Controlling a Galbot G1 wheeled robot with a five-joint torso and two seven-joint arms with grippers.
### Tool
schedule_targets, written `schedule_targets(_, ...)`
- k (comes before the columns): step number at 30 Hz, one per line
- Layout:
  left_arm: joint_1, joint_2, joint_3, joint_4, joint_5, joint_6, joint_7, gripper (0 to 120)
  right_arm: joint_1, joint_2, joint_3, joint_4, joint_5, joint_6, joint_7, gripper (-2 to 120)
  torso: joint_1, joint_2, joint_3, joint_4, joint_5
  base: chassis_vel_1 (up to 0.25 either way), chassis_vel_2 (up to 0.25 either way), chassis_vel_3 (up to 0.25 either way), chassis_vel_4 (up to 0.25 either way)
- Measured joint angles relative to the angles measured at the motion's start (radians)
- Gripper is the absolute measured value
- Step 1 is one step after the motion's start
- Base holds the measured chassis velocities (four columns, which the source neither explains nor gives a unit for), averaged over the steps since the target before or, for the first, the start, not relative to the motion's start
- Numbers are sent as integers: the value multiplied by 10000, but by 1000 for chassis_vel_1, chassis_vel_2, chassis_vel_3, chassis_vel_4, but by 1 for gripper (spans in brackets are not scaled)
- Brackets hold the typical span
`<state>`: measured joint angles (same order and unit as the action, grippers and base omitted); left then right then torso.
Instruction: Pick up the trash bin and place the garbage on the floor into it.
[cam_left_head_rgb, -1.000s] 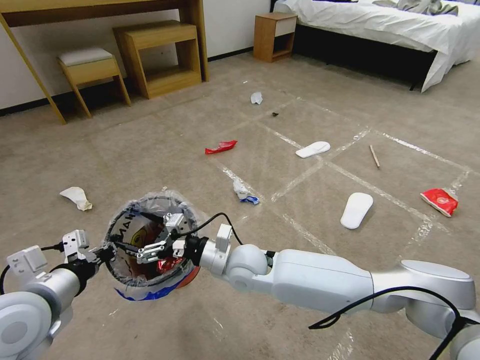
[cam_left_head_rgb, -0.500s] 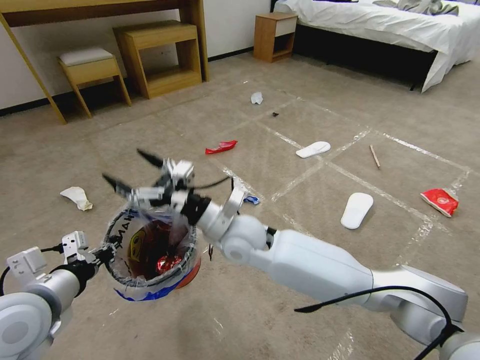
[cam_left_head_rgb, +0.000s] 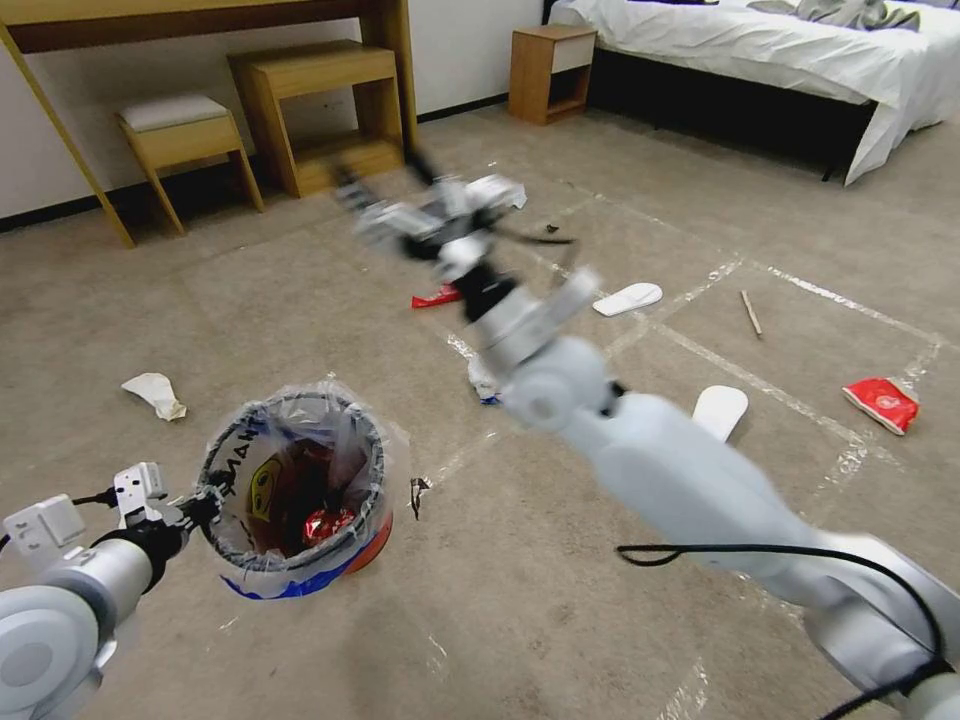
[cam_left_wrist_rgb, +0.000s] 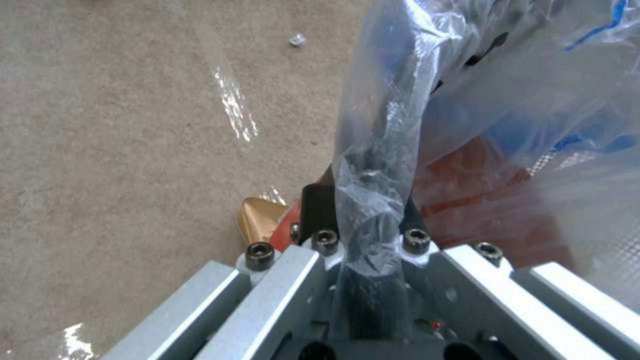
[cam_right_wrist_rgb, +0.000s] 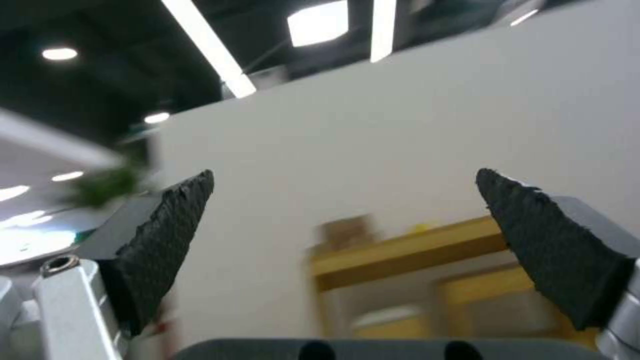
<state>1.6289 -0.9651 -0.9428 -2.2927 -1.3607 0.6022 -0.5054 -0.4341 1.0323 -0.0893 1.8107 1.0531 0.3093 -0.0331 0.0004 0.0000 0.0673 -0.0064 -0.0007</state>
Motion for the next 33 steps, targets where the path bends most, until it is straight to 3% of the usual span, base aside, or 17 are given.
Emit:
schedule_targets(2, -9, -13, -10, 0, 9, -2, 10, 1, -248, -194, 391, 85, 18, -21, 0, 100, 0, 0, 0, -2, 0, 0, 0, 0, 0)
schedule_targets(4, -56, -83, -95, 25, 155, -30, 100, 1, -1368, -921, 1971, 529, 29, 26, -6, 100, 0, 0, 0, -5, 1, 0, 0, 0, 0)
schedule_targets(5, -56, -83, -95, 25, 155, -30, 100, 1, -1368, -921, 1971, 529, 29, 26, -6, 100, 0, 0, 0, -5, 1, 0, 0, 0, 0)
schedule_targets(8, -60, -242, -248, 44, 358, -72, 175, 1, -2815, -1419, 3730, 1105, -313, 45, 184, 100, 0, 0, -1, 2, -5, 0, 0, 0, 0)
schedule_targets(13, -44, -433, -355, 43, 668, -132, 263, 1, -4553, -1503, 5429, 1599, -1144, -32, 546, 100, 0, 0, -1, 2, -2, 0, 0, 0, 0)
schedule_targets(15, -57, -570, -384, 58, 949, -199, 375, 1, -5791, -1338, 6671, 1960, -2401, -126, 957, 100, 0, 0, -3, -2, -5, 0, 0, 0, 0)
schedule_targets(16, -57, -570, -384, 58, 949, -199, 375, 1, -5791, -1338, 6671, 1960, -2401, -126, 957, 100, 0, 0, -3, -2, -5, 0, 0, 0, 0)
schedule_targets(19, -19, -718, -514, 107, 1225, -300, 504, 1, -7411, -781, 7787, 2415, -4016, -198, 1597, 100, 0, 1, -2, 4, -7, 0, 0, 0, 0)
schedule_targets(23, 88, -788, -628, 134, 1299, -342, 568, 1, -8759, -180, 7986, 2492, -4732, 74, 1753, 100, 0, 1, -2, -1, -3, 0, 0, 0, 0)
schedule_targets(33, 131, -866, -786, 176, 1376, -412, 616, 1, -9744, 738, 7166, 1910, -5832, 610, 1938, 100, 0, 0, -1, 3, -7, 0, 0, 0, 0)
